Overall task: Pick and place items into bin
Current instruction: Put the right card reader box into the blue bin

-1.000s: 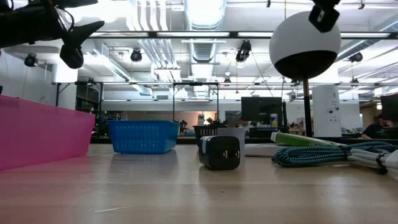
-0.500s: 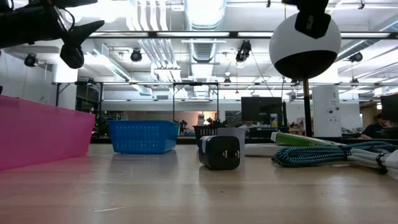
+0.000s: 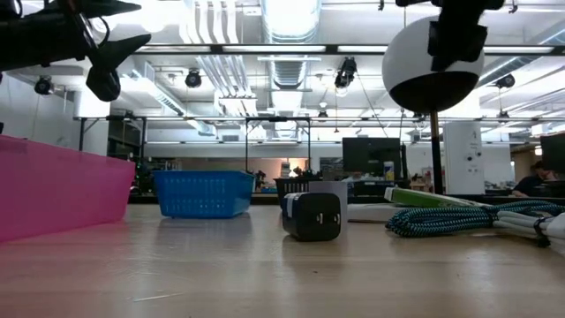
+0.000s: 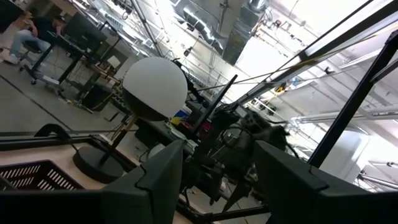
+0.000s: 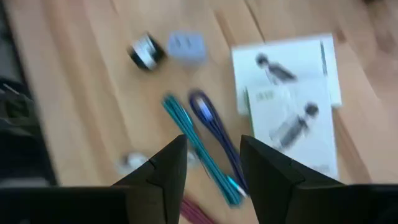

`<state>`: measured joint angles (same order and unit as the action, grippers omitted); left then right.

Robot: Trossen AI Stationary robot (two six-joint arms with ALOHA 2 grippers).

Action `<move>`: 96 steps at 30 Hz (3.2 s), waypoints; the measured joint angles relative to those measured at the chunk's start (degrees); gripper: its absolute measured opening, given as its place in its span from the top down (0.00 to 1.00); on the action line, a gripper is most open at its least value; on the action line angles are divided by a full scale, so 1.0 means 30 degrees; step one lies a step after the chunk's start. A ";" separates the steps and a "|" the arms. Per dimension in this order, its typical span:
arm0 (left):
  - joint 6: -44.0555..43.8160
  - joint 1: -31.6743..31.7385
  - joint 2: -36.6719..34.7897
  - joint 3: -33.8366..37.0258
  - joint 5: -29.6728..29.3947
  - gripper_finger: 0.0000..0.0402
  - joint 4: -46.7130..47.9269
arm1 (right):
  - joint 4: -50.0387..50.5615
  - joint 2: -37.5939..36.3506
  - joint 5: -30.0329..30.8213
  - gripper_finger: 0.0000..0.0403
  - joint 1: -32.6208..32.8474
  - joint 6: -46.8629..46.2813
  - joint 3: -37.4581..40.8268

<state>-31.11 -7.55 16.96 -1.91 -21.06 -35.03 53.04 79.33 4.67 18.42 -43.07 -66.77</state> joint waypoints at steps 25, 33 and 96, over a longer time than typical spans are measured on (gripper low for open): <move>0.0015 0.0000 0.0364 0.0000 0.0000 0.54 0.0000 | 0.1179 0.7366 0.4518 0.42 0.1886 0.0056 -0.1226; 0.0007 0.0000 0.0462 0.0007 0.0000 0.54 0.0006 | 0.1019 0.8460 0.6101 0.41 0.1871 0.0593 -0.1126; 0.0000 -0.0007 0.0709 0.0022 0.0000 0.55 -0.0007 | -0.2367 0.9071 0.8660 0.84 0.1820 0.0902 0.2227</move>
<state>-31.11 -7.57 19.09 -1.85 -21.06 -35.05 45.94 106.54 30.65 23.88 -40.36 -60.09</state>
